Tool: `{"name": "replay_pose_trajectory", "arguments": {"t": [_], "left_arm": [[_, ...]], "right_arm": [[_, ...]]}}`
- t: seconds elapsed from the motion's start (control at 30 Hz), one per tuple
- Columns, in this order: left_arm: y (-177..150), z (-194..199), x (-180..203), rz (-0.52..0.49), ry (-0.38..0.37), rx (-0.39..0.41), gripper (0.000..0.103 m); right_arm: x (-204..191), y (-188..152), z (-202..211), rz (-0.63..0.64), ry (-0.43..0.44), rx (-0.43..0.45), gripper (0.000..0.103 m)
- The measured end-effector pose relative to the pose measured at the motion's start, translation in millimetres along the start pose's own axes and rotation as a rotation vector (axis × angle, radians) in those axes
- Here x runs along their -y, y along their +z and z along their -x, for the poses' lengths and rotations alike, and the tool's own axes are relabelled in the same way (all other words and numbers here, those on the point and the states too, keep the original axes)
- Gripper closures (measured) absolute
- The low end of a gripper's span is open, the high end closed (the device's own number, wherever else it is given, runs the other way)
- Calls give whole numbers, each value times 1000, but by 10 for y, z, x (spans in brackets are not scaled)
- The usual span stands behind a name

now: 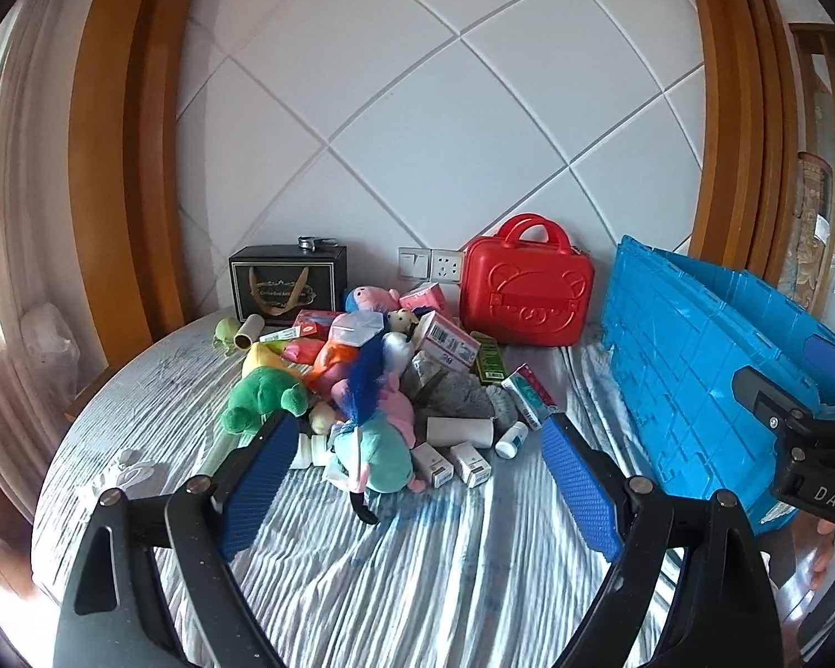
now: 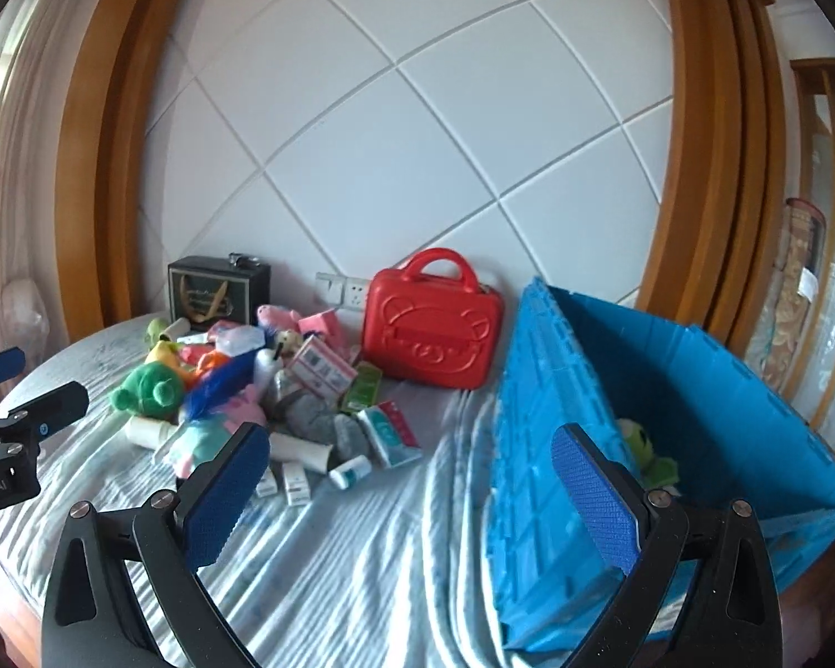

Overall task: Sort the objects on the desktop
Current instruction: 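Move both grippers away from the crate back over the pile, then grasp the white pill bottle with the left gripper while the right grasps the white medicine box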

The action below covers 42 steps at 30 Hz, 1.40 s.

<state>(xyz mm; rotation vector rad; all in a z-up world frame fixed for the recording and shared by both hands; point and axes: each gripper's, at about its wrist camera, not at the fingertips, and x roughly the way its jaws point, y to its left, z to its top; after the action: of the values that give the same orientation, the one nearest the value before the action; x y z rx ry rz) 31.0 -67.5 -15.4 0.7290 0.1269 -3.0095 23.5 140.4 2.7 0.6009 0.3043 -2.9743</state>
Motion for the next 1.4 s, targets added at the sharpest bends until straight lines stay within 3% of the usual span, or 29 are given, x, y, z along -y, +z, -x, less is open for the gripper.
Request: {"name": "replay_pose_trajectory", "arguments": {"t": [0.2, 0.5, 0.63, 0.8, 1.13, 1.23, 1.4], "left_arm": [[-45, -319, -201, 25, 43, -62, 14], [-320, -1022, -916, 66, 291, -220, 14], [-516, -1266, -1303, 111, 358, -301, 14], [-627, -1640, -1620, 124, 349, -360, 14], [-609, -2776, -1752, 86, 188, -442, 14], [-608, -3091, -1709, -1, 200, -451, 14], [-560, -3504, -1901, -28, 278, -480, 14]], "right_arm": [[-136, 26, -378, 27, 46, -32, 0], [-62, -164, -1434, -16, 146, -168, 0], [-104, -325, -1845, -27, 165, -271, 0], [-255, -482, -2195, -15, 157, -366, 0], [-579, -768, -2612, -18, 86, -510, 0], [-636, -851, -2692, -15, 73, -536, 0], [-679, -1002, -2783, -12, 49, -582, 0]]}}
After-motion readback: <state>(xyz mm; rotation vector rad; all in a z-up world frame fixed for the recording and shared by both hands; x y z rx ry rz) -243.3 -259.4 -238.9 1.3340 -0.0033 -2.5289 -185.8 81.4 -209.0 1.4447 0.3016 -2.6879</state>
